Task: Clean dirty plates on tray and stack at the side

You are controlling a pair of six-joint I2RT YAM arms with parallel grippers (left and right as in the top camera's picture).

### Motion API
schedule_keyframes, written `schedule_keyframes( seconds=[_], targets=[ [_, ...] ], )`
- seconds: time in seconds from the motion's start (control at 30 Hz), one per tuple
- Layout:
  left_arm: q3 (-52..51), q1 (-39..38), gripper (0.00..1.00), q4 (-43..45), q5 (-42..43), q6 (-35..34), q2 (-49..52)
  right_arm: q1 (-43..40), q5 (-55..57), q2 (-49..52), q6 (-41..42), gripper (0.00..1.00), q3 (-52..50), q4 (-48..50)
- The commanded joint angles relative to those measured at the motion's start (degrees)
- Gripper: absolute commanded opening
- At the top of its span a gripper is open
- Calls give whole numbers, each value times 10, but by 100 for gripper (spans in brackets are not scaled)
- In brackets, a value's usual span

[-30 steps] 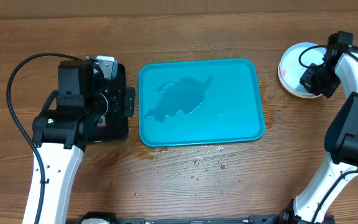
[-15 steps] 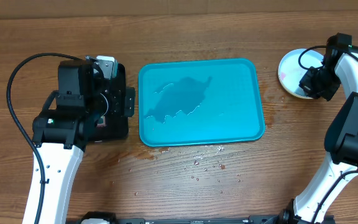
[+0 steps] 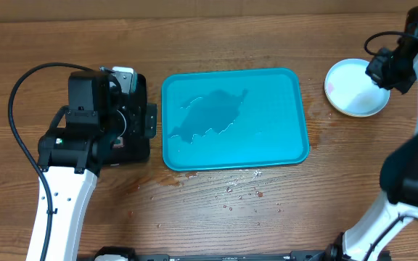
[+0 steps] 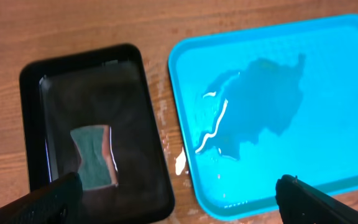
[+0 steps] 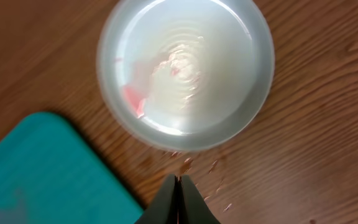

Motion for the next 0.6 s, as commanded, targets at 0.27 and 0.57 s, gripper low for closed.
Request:
schedule_keyframes(
  seconds=[0.27,0.57],
  targets=[
    [8,-2,100,-71,47,-19,-7,230,-8,-134,-14,4,6,-62],
    [-33,-2,100,-128,51,-7,-120,359,16,-283,-10,4,-187,32]
  ],
)
